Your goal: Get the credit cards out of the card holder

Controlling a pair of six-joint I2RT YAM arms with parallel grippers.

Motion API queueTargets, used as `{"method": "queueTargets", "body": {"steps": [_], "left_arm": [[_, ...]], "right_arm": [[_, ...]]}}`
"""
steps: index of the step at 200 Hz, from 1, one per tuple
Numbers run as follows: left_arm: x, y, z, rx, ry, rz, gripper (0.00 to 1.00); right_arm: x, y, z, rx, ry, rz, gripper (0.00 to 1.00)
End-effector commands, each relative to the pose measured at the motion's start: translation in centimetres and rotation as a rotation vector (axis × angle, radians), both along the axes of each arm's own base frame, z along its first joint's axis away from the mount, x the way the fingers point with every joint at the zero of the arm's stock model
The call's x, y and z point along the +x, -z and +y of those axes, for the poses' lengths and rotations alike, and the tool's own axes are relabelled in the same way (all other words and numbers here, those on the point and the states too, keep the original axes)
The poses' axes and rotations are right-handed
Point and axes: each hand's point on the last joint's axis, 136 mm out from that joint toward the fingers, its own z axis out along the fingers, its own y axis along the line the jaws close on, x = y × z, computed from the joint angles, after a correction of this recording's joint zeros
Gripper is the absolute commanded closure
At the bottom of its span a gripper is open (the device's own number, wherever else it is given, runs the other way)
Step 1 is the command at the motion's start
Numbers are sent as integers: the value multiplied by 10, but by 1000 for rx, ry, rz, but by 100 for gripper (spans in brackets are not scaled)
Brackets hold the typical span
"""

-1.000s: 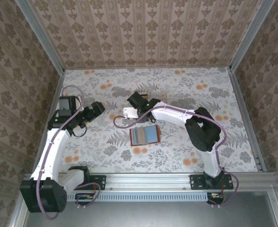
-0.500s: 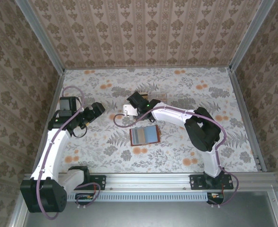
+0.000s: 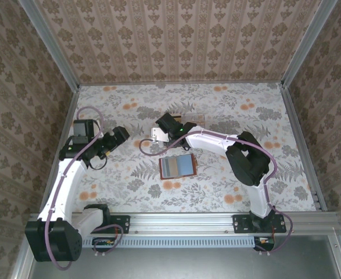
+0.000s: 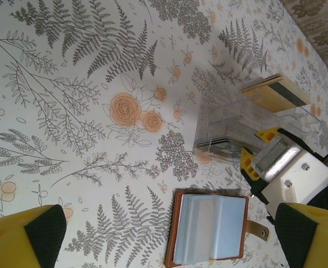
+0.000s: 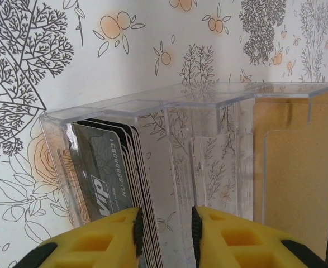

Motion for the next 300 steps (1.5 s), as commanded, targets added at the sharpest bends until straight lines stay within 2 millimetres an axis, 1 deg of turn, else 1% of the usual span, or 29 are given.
{"method": "queueTargets", "body": {"steps": [1,23,35,49,65,82,91,107,116,121,129,134,136,140,157,177,190,201,204,208,226,274,300], "left_arm": [[-1,-4,-5,-39,20,-20,3],[-2,0,-13,-61,39,-7,6],[-2,4,-21,-73,62,4,8],[-4,12,-32,-75,89,26,9],[-5,22,-48,-75,127,54,12],[-8,34,-66,-69,171,90,16],[-9,39,-77,-66,196,105,19],[-14,48,-97,-65,236,131,24],[-17,53,-106,-63,256,143,26],[-18,56,-110,-60,265,153,28],[-21,60,-117,-55,280,165,30],[-20,62,-118,-56,279,170,30],[-25,63,-124,-53,302,172,31],[-27,64,-129,-54,314,176,31],[-33,72,-141,-54,343,200,33],[-40,79,-154,-67,378,218,34],[-45,85,-160,-70,392,234,35],[-48,88,-166,-76,405,241,38],[-49,90,-167,-76,407,245,39],[-50,92,-169,-78,409,251,39],[-53,98,-176,-83,423,261,39],[-59,112,-192,-75,464,282,40],[-60,120,-199,-72,479,299,42]], "right_arm": [[-5,-21,-4,95,70,10,64],[-15,-42,-9,184,149,24,63],[-24,-53,-13,249,201,46,62],[-35,-61,-19,320,262,76,62],[-49,-67,-26,428,358,119,64],[-66,-63,-32,521,460,199,66],[-75,-57,-34,560,520,256,66],[-89,-44,-35,602,616,354,69],[-100,-31,-40,587,677,415,71],[-104,-25,-41,589,701,438,74],[-109,-16,-43,594,744,470,76],[-112,-12,-45,599,770,487,77],[-113,-10,-46,601,778,494,79],[-115,-6,-46,606,796,510,80],[-126,8,-49,620,845,578,80],[-135,22,-58,602,890,605,80],[-140,31,-65,592,927,622,80],[-146,37,-71,586,957,645,80],[-143,37,-69,607,955,642,80],[-144,39,-71,611,963,644,79],[-150,49,-77,615,995,670,80],[-161,62,-86,618,1061,678,80],[-164,70,-89,612,1073,683,80]]}}
